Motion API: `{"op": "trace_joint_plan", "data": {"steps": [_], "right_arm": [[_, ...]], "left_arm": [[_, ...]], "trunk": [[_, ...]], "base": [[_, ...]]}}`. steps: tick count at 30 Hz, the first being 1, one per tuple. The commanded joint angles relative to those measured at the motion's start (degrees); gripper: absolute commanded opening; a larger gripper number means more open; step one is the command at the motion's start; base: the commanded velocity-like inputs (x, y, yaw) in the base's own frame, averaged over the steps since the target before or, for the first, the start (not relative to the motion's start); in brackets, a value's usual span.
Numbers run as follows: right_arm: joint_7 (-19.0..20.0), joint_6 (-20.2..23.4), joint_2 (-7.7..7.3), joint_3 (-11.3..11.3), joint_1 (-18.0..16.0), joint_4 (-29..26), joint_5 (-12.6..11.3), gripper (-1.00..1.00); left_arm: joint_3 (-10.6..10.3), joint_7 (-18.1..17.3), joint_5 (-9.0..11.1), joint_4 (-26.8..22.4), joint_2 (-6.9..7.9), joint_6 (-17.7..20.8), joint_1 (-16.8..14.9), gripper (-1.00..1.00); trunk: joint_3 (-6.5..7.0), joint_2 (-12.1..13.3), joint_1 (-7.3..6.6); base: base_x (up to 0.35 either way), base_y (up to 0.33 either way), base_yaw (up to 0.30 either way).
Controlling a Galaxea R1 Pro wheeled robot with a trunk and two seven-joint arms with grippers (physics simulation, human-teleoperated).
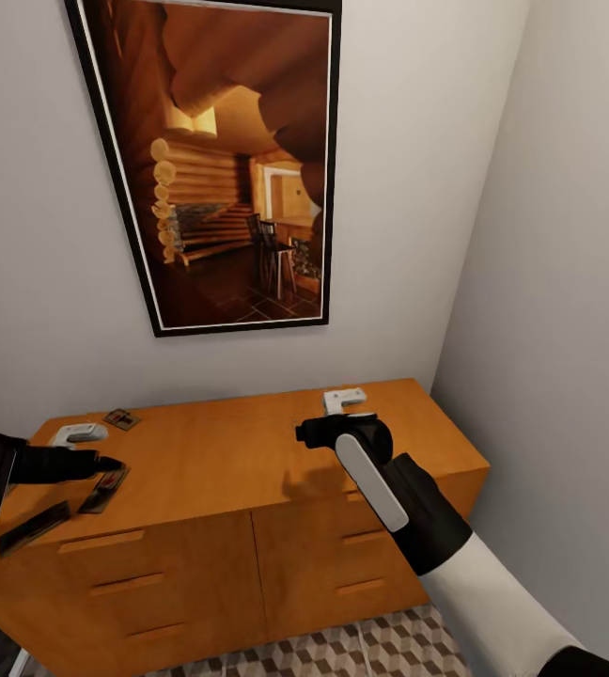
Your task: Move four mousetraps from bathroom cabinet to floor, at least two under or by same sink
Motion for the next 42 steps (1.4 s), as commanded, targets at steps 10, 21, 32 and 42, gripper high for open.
{"op": "trace_joint_plan", "data": {"steps": [10,21,32,42], "right_arm": [[-0.80,1.39,-0.33,-0.05,-1.74,-1.24,-0.96,1.00],[-0.81,1.19,-0.32,0.01,-1.79,-1.33,-1.03,1.00],[-0.81,1.18,-0.40,0.02,-1.70,-1.34,-0.96,1.00],[-0.84,1.18,-0.47,0.02,-1.62,-1.34,-0.96,1.00]], "left_arm": [[-2.89,-3.65,-3.47,-0.90,3.22,0.19,0.19,1.00],[-4.21,-3.83,-7.21,-0.52,5.75,0.20,0.23,1.00],[-4.31,-3.61,-8.67,-0.10,5.49,0.13,0.25,1.00],[-4.27,-3.71,-8.54,-0.58,5.43,0.12,0.28,1.00]], "trunk": [[-0.08,-0.06,0.01],[-0.08,-0.06,0.01],[-0.08,-0.06,0.01],[-0.08,-0.06,0.01]], "base": [[0.000,0.000,0.000],[0.000,0.000,0.000],[0.000,0.000,0.000],[0.000,0.000,0.000]]}}
